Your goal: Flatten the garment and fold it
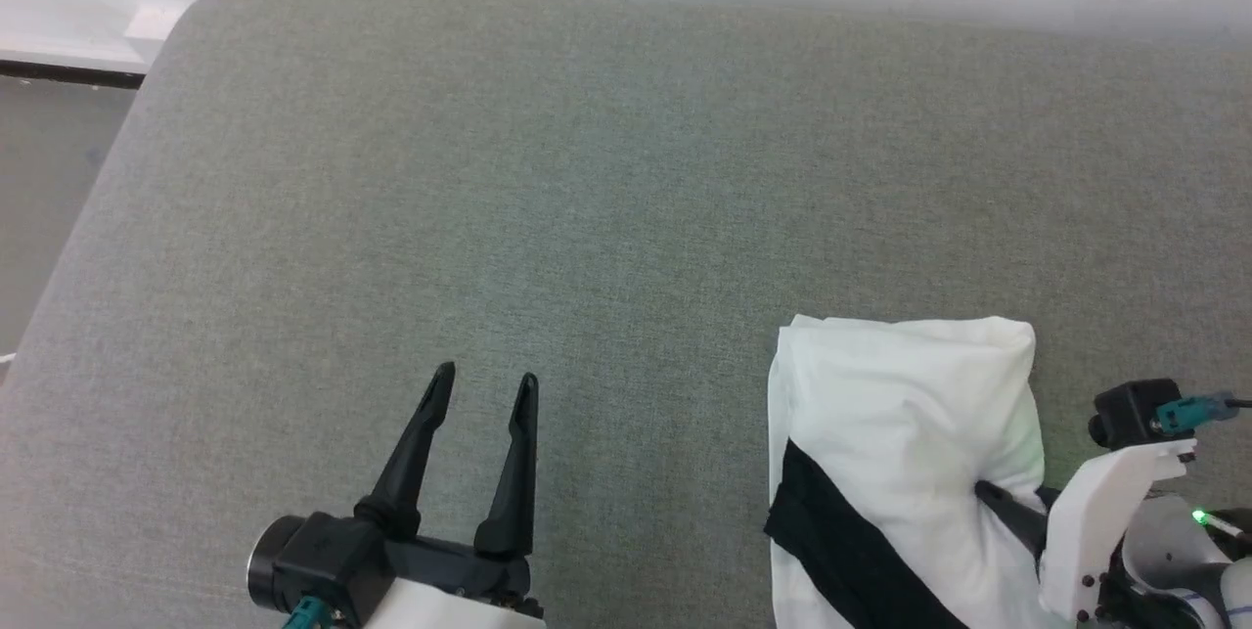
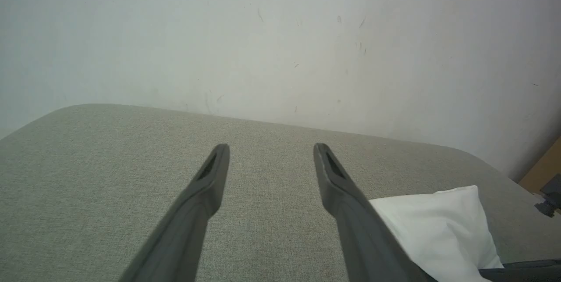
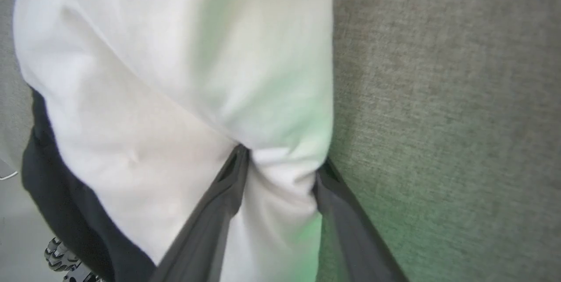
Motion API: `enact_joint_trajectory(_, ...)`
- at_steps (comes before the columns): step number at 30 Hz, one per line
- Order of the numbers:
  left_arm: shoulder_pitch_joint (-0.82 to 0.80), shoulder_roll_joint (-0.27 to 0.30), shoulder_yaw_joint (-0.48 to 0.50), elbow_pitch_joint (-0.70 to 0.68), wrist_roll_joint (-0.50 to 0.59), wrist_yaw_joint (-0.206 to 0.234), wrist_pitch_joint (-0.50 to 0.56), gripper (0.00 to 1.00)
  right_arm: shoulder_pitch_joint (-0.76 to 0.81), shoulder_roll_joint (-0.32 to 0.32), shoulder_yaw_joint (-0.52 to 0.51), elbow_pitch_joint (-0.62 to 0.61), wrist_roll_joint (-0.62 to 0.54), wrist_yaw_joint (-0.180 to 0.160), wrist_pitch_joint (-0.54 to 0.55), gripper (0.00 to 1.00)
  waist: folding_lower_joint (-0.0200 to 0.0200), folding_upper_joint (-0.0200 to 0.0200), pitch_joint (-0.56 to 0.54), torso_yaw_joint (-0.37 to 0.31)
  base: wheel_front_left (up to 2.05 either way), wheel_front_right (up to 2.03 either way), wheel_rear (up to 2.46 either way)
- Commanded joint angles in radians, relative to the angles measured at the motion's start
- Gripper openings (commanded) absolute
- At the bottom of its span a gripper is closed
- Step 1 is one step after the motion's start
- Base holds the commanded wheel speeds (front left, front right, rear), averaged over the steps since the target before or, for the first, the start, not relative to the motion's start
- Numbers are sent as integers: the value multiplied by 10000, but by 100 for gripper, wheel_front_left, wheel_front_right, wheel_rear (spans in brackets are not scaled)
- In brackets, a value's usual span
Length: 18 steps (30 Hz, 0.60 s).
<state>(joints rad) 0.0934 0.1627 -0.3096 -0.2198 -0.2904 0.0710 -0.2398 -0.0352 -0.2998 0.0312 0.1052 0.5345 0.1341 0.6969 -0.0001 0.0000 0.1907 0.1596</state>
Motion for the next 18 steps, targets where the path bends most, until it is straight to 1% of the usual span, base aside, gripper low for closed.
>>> enact_joint_trajectory(1,-13,70,4,-20,-25,-27,13,100,-57,41,118,337,-147,-34,-103,0,1,0,-52,-3,0,0,0)
enact_joint_trajectory(7,124,151,66,-52,-71,19,1,100,-414,-98,310,204,-168,-34,-626,0,1,0,-179,-243,0,0,0)
enact_joint_trajectory(10,171,211,94,-110,-61,48,-1,100,-699,-214,382,-9,-141,-34,-777,0,1,0,-252,-512,0,0,0)
enact_joint_trajectory(14,187,280,72,-177,-43,62,60,100,-1204,-399,425,-155,-156,-34,-715,0,1,0,-333,-979,0,0,0)
enact_joint_trajectory(18,73,332,14,-245,-8,51,170,100,-1819,-751,474,-124,-302,-34,-482,0,1,0,-295,-1413,0,0,0)
